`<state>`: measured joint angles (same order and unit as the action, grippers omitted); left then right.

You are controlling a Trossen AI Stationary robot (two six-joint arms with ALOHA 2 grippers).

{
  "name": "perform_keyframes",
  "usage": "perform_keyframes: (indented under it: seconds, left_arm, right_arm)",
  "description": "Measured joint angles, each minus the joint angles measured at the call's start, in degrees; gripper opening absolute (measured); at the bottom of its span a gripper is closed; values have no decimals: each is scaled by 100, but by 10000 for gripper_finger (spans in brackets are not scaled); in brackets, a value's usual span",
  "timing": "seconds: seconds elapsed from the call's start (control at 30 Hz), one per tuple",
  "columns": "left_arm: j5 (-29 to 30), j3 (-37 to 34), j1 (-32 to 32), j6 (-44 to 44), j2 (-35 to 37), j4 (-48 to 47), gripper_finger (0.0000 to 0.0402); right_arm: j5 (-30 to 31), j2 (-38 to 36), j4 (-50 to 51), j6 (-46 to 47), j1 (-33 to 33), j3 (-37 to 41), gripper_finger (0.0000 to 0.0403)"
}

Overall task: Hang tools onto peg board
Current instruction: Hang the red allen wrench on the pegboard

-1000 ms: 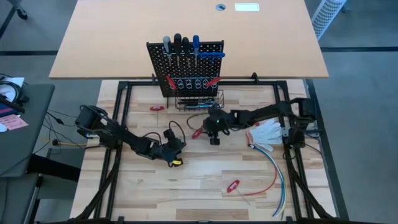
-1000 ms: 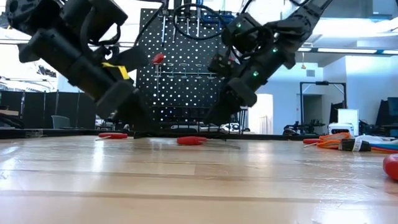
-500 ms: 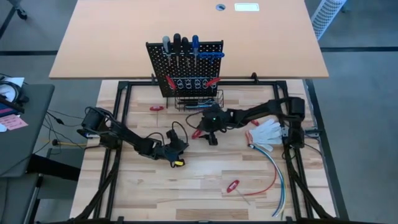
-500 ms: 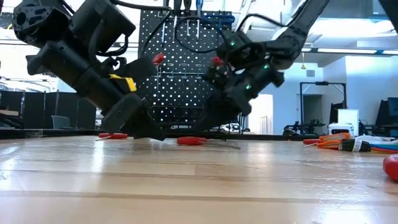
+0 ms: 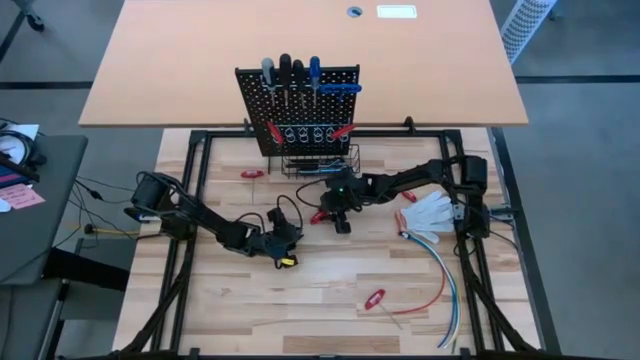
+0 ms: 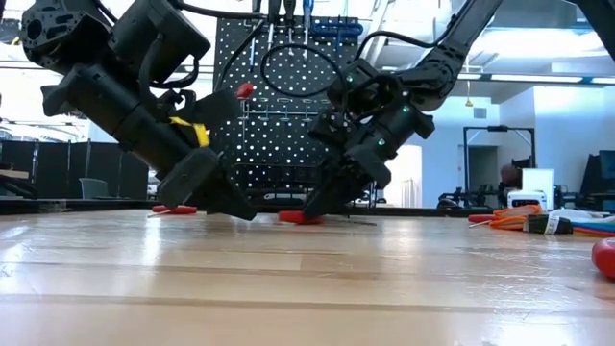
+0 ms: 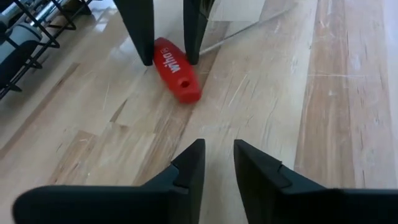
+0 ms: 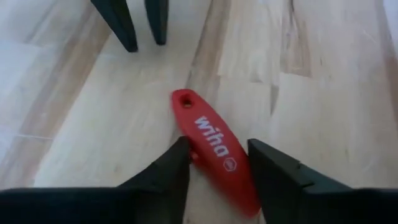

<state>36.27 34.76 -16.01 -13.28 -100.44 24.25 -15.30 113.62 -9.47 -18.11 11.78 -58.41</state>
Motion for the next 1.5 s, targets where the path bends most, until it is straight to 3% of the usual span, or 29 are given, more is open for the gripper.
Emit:
perform_keyframes:
  seconds: [0.2, 0.37, 0.57, 0.77, 1.03, 1.3, 1.5]
  left_arm:
    - [23, 0, 47, -49, 0, 38, 124]
    - [39, 0, 92, -110, 2, 43, 145]
    - [35, 0, 83, -70, 11, 46, 145]
    - [32, 0, 87, -68, 11, 48, 144]
    - [29, 0, 368, 43, 9, 120, 144]
    - [-149, 0, 509, 21, 7, 114, 144]
    - [-152, 0, 467, -2, 8, 87, 144]
  right_arm:
    - [1, 0, -289, 477, -187, 3, 104]
    - [4, 9, -552, 1001, -340, -55, 101]
    - [5, -252, -525, 1311, -292, -125, 138]
    - [13, -493, 547, 1272, -124, -122, 199]
    - [-72, -110, 765, 619, -134, -122, 232]
    - [-15, 164, 173, -24, -461, -133, 201]
    - [126, 170, 172, 9, -499, -133, 131]
